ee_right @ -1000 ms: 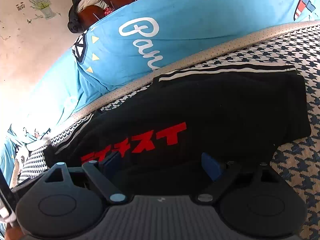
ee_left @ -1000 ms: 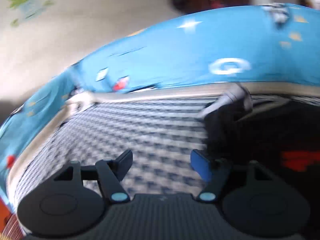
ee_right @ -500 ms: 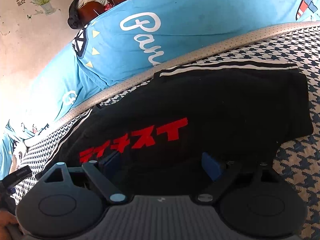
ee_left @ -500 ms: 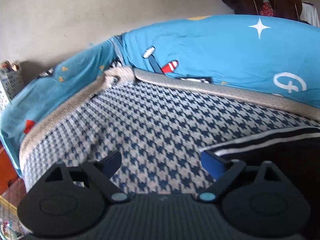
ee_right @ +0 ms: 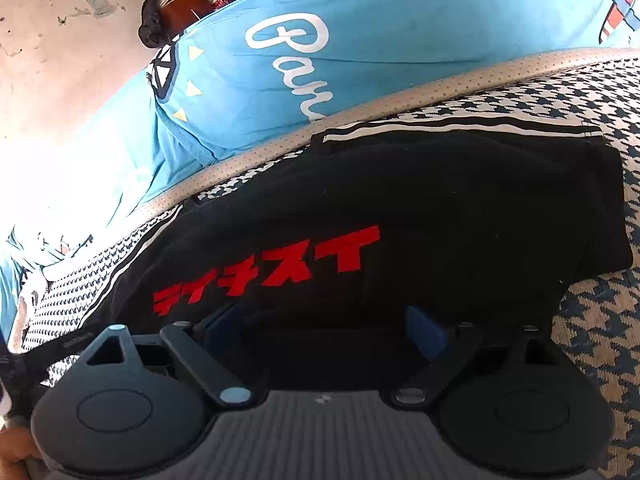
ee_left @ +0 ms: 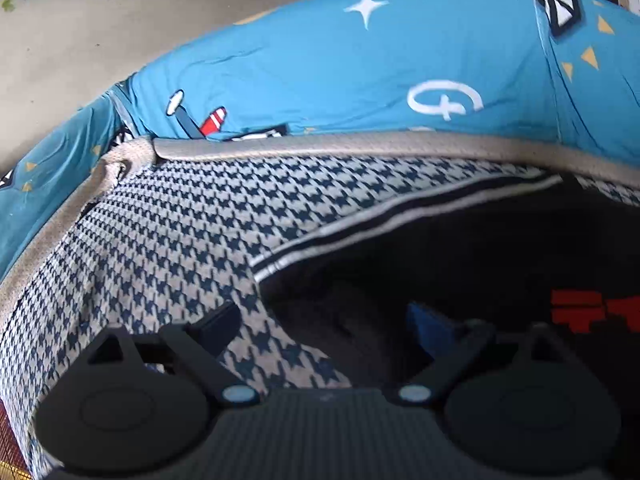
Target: Fold clothes
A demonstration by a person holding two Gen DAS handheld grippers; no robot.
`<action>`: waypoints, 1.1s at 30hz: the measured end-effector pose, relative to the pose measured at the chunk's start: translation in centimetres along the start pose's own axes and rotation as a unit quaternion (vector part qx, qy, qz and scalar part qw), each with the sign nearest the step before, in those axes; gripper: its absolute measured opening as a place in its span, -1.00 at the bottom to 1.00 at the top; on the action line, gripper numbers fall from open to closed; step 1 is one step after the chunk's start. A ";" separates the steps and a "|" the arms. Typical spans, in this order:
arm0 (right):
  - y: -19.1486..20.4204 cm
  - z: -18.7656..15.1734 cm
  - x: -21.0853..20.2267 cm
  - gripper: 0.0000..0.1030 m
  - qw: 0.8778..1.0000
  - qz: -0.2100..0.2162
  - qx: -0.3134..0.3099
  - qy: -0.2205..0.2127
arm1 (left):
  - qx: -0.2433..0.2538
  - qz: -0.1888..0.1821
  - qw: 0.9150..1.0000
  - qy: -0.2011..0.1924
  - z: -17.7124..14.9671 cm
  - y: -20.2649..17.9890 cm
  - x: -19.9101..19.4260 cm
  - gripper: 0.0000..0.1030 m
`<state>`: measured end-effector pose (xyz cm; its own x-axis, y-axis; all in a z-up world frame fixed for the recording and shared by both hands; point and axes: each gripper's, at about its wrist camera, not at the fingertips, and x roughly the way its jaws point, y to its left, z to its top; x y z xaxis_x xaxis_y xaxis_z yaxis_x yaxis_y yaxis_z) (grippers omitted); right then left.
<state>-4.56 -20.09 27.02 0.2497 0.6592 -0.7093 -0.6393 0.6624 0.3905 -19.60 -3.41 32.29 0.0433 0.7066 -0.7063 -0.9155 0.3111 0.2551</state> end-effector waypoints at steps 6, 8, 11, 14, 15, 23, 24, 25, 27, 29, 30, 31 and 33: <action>1.4 0.1 -0.2 0.76 0.998 0.008 -0.055 -0.029 | 0.021 0.005 1.000 0.004 -0.4 -0.4 0.0 0.90; 2.1 0.1 0.1 0.76 0.996 0.010 -0.077 -0.038 | 0.031 0.006 0.999 0.011 -0.6 -0.6 0.1 0.90; 3.0 -0.5 1.7 0.76 0.993 0.002 -0.120 -0.017 | 0.054 0.011 0.998 0.001 -1.0 -1.0 -0.4 0.90; 3.7 -1.6 2.8 0.85 0.985 -0.027 -0.172 -0.010 | 0.081 0.015 0.997 -0.006 -1.4 -1.4 -0.6 0.91; 4.1 -2.2 2.9 0.89 0.980 -0.036 -0.197 -0.003 | 0.086 0.014 0.996 -0.007 -1.5 -1.3 -0.8 0.91; 4.0 -4.4 2.1 0.99 0.966 -0.055 -0.252 0.022 | 0.094 -0.017 0.995 0.013 -2.5 -0.2 -1.6 0.94; 3.9 -4.3 2.0 0.99 0.966 -0.052 -0.252 0.023 | 0.097 -0.018 0.995 0.010 -2.7 -0.1 -1.8 0.94; 3.8 -4.3 1.9 0.99 0.966 -0.050 -0.251 0.023 | 0.092 -0.022 0.995 0.006 -2.6 0.1 -2.1 0.94; 3.9 -3.9 1.6 0.97 0.969 -0.047 -0.242 0.025 | 0.081 -0.038 0.996 0.001 -2.5 0.6 -2.9 0.94; 4.0 -3.6 0.8 0.97 0.973 -0.037 -0.227 0.024 | 0.071 -0.051 0.996 -0.001 -2.5 1.1 -3.8 0.94; 4.0 -3.7 -0.1 0.97 0.975 -0.028 -0.220 0.020 | 0.065 -0.058 0.996 -0.002 -2.5 1.3 -4.3 0.94; 4.0 -3.7 -0.7 0.97 0.976 -0.022 -0.215 0.015 | 0.065 -0.062 0.996 -0.002 -2.7 1.4 -4.8 0.94; 3.9 -3.7 -2.2 0.97 0.977 -0.019 -0.211 0.007 | 0.067 -0.069 0.995 -0.005 -3.2 1.5 -5.8 0.94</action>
<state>-10.28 -20.26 27.87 0.2716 0.6302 -0.7274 -0.8738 0.4783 0.0881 -22.54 -9.03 34.64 0.1689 0.6570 -0.7347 -0.8390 0.4870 0.2426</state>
